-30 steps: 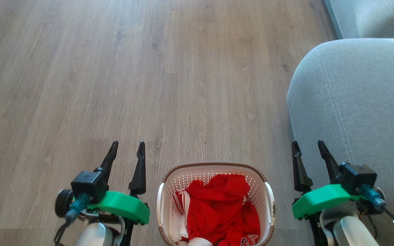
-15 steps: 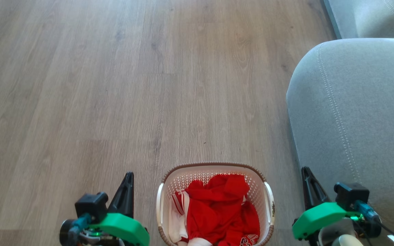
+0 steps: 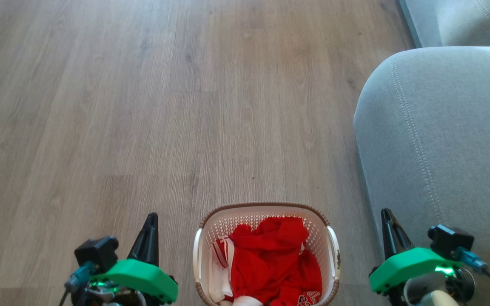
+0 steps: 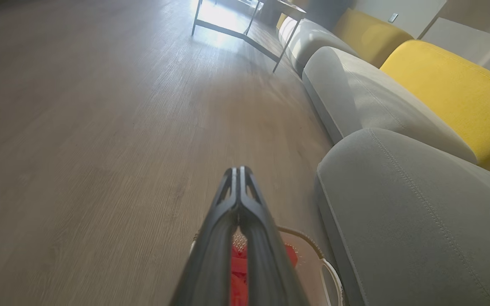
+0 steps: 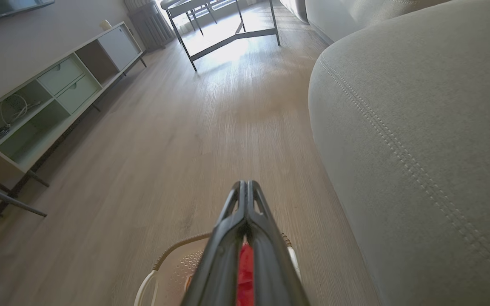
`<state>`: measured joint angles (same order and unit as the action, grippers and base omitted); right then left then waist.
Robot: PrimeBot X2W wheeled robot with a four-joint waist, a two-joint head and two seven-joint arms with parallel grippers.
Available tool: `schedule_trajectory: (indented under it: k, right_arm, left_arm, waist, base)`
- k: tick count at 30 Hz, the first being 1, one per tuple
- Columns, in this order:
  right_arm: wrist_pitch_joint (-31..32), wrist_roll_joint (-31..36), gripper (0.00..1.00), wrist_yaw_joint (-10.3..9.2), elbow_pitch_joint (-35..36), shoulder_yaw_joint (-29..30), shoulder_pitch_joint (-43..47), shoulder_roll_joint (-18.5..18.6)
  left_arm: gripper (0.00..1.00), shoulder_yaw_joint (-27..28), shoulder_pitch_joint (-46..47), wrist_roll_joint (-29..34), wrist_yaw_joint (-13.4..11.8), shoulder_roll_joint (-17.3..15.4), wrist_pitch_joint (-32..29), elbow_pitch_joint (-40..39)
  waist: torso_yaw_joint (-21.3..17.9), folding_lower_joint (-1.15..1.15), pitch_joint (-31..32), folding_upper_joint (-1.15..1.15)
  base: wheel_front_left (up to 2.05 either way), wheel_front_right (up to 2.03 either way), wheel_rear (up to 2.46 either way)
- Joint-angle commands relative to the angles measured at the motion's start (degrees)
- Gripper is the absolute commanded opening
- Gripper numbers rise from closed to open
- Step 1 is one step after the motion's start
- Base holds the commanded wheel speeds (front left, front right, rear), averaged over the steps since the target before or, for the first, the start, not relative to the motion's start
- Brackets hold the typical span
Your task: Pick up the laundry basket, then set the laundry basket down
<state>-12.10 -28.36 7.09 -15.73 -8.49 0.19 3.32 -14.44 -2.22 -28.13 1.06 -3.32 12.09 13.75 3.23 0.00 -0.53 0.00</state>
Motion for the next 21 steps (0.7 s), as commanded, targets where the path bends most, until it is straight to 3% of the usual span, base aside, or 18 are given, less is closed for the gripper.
schedule_trajectory:
  k: [1, 21]
  right_arm:
    - [0.4, -1.5, 0.00, 0.06, 1.9, 0.5, -2.7, 0.5]
    - [3.2, -13.9, 0.00, 0.12, 1.9, 2.5, -3.3, 0.9]
  left_arm:
    - [0.00, 0.9, 3.1, -1.4, 0.5, -0.4, -0.2, -1.7]
    - [0.00, 3.9, 4.1, -13.9, 1.6, -0.8, -3.0, -1.3]
  waist:
    - [0.0, 0.00, 0.0, 0.00]
    - [-0.6, 0.00, 0.1, 0.00]
  base:
    - [0.00, 0.00, 0.00]
    - [0.00, 0.00, 0.00]
